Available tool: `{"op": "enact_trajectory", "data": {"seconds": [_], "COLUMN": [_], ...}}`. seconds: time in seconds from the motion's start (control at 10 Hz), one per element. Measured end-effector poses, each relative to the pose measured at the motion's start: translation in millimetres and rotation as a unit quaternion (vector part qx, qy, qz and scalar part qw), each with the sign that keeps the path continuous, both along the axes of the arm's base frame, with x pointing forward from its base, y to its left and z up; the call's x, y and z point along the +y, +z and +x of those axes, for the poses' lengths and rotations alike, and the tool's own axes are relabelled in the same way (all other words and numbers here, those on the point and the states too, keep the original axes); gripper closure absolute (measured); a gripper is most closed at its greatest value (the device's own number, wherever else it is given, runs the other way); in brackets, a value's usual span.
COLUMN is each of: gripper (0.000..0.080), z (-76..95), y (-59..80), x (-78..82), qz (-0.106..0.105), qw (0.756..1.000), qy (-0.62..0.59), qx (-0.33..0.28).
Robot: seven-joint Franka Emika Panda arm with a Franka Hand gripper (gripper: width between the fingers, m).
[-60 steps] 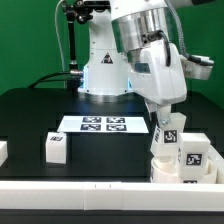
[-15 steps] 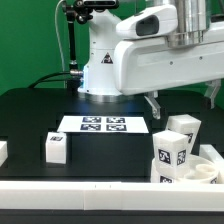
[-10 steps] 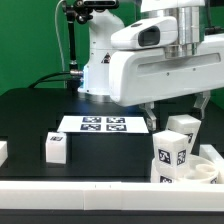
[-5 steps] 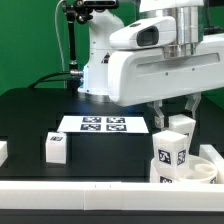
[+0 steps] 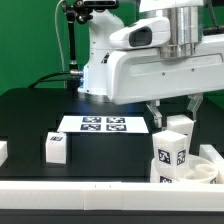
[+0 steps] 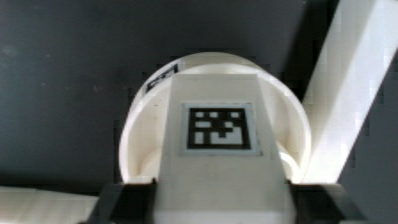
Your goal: Assemble stool
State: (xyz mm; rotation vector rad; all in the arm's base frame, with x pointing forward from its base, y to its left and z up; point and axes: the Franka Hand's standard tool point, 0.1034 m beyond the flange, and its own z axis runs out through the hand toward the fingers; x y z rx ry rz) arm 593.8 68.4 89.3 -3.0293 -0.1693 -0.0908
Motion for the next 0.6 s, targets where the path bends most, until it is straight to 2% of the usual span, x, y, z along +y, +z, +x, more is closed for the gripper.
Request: {"op": "enact_trajectory", "data": {"seconds": [0.3,0.6], "gripper": [0.0463,0.0463], "z": [1.3,0.6], "y": [-0.2,0.0], "x": [2.7,16.1], "qz": [0.011,0.035], "qw": [0.987,0.939], "qy": [-0.161,-0.341], "qx": [-0.013,0.0]}}
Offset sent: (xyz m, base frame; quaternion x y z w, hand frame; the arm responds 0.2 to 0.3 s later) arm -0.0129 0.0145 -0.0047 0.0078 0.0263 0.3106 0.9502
